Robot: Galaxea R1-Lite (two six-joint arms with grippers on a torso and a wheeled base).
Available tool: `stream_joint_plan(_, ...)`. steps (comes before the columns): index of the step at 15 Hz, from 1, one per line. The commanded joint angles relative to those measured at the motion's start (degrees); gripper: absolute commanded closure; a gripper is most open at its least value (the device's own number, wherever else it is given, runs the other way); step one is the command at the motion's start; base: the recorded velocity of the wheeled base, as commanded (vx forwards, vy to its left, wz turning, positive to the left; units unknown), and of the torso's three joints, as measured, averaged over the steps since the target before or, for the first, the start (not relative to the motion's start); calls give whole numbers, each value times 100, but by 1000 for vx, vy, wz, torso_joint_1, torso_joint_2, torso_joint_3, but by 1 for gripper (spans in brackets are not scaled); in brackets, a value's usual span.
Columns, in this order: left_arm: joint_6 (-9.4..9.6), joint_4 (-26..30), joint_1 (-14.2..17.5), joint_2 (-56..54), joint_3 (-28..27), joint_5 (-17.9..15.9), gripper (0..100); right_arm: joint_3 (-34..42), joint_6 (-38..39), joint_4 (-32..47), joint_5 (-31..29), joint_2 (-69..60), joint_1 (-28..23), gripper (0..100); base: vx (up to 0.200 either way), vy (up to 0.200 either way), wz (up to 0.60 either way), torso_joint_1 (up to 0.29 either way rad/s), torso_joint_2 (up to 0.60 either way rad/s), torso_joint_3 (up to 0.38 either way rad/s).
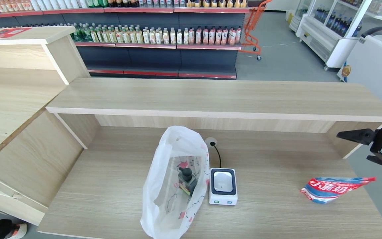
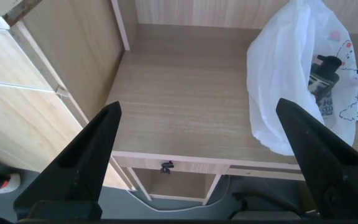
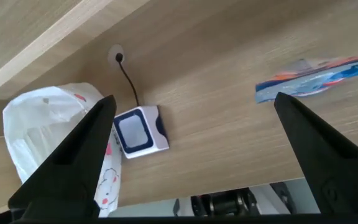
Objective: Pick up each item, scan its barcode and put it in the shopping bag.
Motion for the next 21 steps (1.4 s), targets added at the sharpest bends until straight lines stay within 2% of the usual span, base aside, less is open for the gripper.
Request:
stream_joint_plan(1,-4,0,-2,-2,0,10,0,-37,6,74,-10,-21,-5,0,0,0,0,0,0,0)
stream_joint_plan(5,-4,0,6,-2,0,1,0,-2,111,170,-10,-144,-5,0,0,0,0,0,0,0)
stream_joint_plan(7,-4,0,-2,-2,0,1,0,-37,270,619,-54,-276,-5,0,0,0,0,0,0,0)
stream_joint_plan(10,-4,0,-2,-2,0,1,0,16,604,715,-537,-276,-5,0,0,0,0,0,0,0)
stream_joint_plan(15,-4,0,-2,-2,0,1,0,-19,973,1032,-950,-250,-14,0,-200,0,0,6,9,0)
stream_joint_plan(19,-13,0,-2,-2,0,1,0,-107,1069,1032,-977,-109,-339,0,-50,0,0,-5,-1,1)
stream_joint_plan(21,5,0,-2,-2,0,1,0,-230,1166,1032,-985,120,-602,0,0,-200,0,2,-10,2)
